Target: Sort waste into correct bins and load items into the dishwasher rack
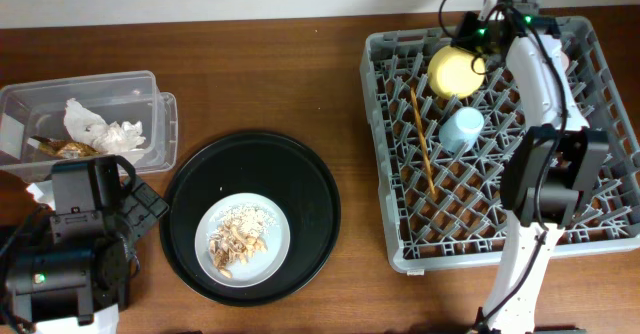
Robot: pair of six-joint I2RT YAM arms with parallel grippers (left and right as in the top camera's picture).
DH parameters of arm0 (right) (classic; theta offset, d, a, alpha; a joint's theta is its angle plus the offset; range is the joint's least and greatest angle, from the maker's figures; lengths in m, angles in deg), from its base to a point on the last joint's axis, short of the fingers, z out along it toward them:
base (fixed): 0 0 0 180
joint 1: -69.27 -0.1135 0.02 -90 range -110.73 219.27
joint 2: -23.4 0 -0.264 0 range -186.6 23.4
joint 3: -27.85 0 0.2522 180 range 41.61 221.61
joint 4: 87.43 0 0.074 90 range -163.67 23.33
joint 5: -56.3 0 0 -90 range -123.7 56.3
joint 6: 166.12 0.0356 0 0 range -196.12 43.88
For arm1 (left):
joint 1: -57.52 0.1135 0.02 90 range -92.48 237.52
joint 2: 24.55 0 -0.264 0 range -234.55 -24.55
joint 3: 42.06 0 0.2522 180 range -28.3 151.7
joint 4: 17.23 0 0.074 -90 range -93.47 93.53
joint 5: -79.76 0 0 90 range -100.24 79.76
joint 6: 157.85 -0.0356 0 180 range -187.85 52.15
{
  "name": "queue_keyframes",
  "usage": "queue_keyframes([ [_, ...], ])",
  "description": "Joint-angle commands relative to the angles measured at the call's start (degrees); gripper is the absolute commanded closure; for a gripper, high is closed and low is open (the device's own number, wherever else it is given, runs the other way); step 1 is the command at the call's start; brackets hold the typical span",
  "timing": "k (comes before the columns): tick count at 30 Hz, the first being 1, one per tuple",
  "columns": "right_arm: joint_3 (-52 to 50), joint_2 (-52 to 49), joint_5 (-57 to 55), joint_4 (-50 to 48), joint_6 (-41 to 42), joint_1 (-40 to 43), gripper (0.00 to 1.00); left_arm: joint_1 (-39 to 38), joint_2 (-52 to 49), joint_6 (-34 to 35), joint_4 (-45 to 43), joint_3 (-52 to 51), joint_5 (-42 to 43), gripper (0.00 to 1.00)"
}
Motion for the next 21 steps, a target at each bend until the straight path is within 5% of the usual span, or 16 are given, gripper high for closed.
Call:
queue_keyframes([
  [1,0.7,-2.4,1.1,-0.2,-0.8,-1.4,0.96,0.3,0.0,0.6,-0.1,0.6,-0.4,0.01],
  [6,0.7,-2.1,-5.9,0.8,-0.8,-2.0,0.96,0.3,0.0,0.6,-0.1,0.6,-0.4,0.01],
  [13,0.9,11.2,-11.0,6.3,-0.7,-2.1,0.96,0.3,0.0,0.6,-0.1,0.6,-0.4,0.01],
  [21,0.8,8.0,-11.0,17.4,0.4,-2.1,0.96,0.3,0.0,0.6,-0.1,0.6,-0.4,0.01],
])
